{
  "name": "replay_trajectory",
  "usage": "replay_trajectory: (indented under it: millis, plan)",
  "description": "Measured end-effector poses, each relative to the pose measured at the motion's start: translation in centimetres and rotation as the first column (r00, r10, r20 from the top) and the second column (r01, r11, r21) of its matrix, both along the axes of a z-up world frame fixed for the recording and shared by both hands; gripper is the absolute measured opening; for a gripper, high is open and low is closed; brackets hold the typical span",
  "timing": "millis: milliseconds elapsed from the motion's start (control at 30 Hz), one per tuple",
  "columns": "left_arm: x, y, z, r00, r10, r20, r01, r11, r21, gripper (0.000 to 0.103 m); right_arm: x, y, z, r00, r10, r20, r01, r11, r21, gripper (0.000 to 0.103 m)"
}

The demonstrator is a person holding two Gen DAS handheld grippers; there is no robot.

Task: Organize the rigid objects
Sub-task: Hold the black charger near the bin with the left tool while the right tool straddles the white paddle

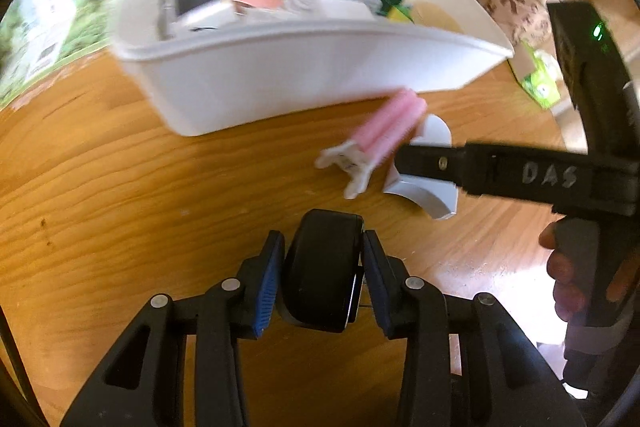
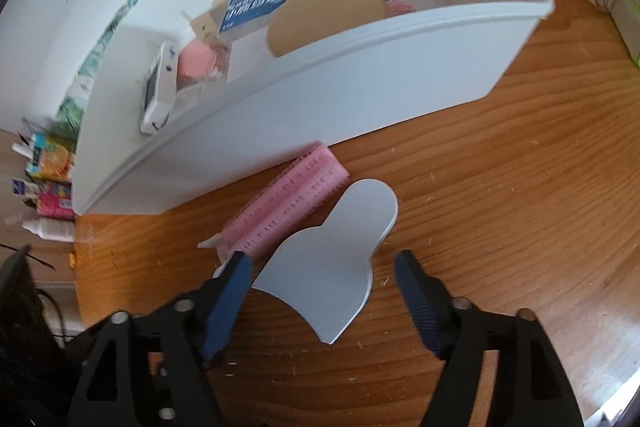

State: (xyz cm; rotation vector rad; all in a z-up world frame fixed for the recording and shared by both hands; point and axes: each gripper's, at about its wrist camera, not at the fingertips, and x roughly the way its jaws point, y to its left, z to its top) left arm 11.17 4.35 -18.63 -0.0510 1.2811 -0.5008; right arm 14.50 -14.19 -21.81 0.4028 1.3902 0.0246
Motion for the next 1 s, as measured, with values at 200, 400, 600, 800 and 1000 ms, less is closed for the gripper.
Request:
replay_trajectory:
  millis: [200, 400, 600, 800, 1000]
  plan:
    - [-0.8, 3.1, 1.3, 0.997, 0.073, 0.015, -0.072, 0.996, -0.049, 0.042, 0.1, 2.7, -0.4, 0.995, 0.078, -0.058, -0.085, 0.987, -0.133, 0.080]
    - [-1.4, 4.8, 2.2, 0.992, 0.126, 0.022, -0.124, 0.988, -0.088, 0.042, 0.1, 4.4, -0.1, 0.990, 0.130, -0.058, -0.139, 0.964, -0.225, 0.080]
    - [-1.5, 5.2, 2.2, 0.988, 0.155, 0.023, -0.152, 0.984, -0.095, 0.042, 0.8, 6.7, 0.1, 0.986, 0.156, -0.057, -0.165, 0.953, -0.255, 0.080]
    - [-1.3, 5.6, 2.4, 0.983, 0.181, 0.026, -0.178, 0.980, -0.090, 0.043, 1.2, 6.6, 0.0, 0.983, 0.171, -0.064, -0.181, 0.965, -0.190, 0.066]
    - [-1.0, 5.5, 2.7, 0.979, 0.204, 0.028, -0.201, 0.977, -0.076, 0.043, 1.3, 5.6, -0.3, 0.982, 0.176, -0.067, -0.184, 0.971, -0.152, 0.066]
